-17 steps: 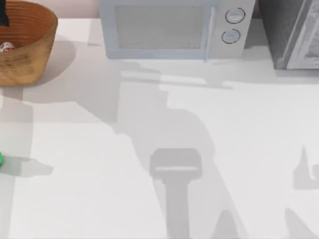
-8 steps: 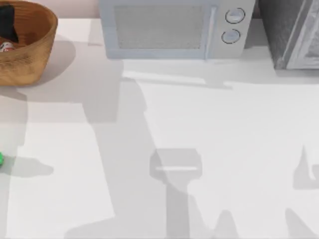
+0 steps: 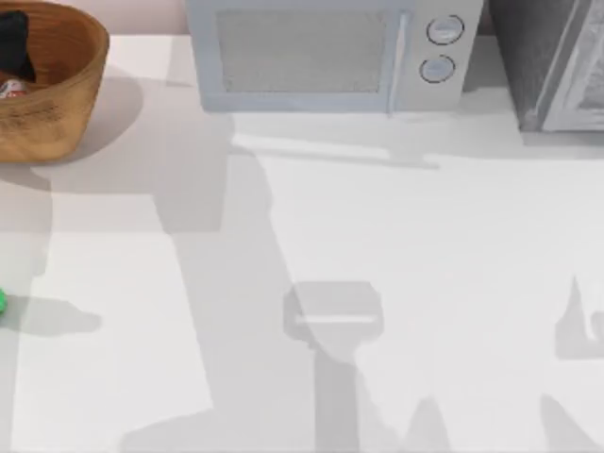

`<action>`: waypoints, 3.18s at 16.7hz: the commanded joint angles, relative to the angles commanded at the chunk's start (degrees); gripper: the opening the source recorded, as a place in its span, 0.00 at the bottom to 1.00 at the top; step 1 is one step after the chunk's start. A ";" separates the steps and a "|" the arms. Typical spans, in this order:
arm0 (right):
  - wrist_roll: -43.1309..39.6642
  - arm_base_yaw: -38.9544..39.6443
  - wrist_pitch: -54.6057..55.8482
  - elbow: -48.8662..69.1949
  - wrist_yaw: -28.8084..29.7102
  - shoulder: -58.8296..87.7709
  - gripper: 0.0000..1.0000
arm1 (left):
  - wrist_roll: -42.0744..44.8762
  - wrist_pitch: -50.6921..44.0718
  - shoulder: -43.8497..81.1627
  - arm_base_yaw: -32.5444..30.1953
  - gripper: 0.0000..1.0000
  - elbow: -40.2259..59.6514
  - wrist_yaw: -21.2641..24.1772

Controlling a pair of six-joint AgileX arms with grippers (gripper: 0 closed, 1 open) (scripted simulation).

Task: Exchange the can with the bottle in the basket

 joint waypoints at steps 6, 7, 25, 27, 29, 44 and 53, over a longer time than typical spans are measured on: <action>0.00 0.00 0.00 0.00 0.00 0.00 1.00 | -1.11 5.71 3.43 -0.82 1.00 -2.60 -0.28; 0.00 0.00 0.00 0.00 0.00 0.00 1.00 | -1.27 6.71 3.98 -0.98 1.00 -3.00 -0.31; 0.00 0.00 0.00 0.00 0.00 0.00 1.00 | -1.57 8.59 5.01 -1.28 0.17 -3.76 -0.37; 0.00 0.00 0.00 0.00 0.00 0.00 1.00 | -1.57 8.59 5.01 -1.28 0.02 -3.76 -0.37; 0.00 0.00 0.00 0.00 0.00 0.00 1.00 | -1.57 8.59 5.01 -1.28 0.00 -3.76 -0.37; 0.00 0.00 0.00 0.00 0.00 0.00 1.00 | -4.06 13.15 -12.32 -1.76 0.00 -18.60 -2.71; 0.00 0.00 0.00 0.00 0.00 0.00 1.00 | -6.38 33.63 -63.05 -5.55 0.00 -62.52 -8.84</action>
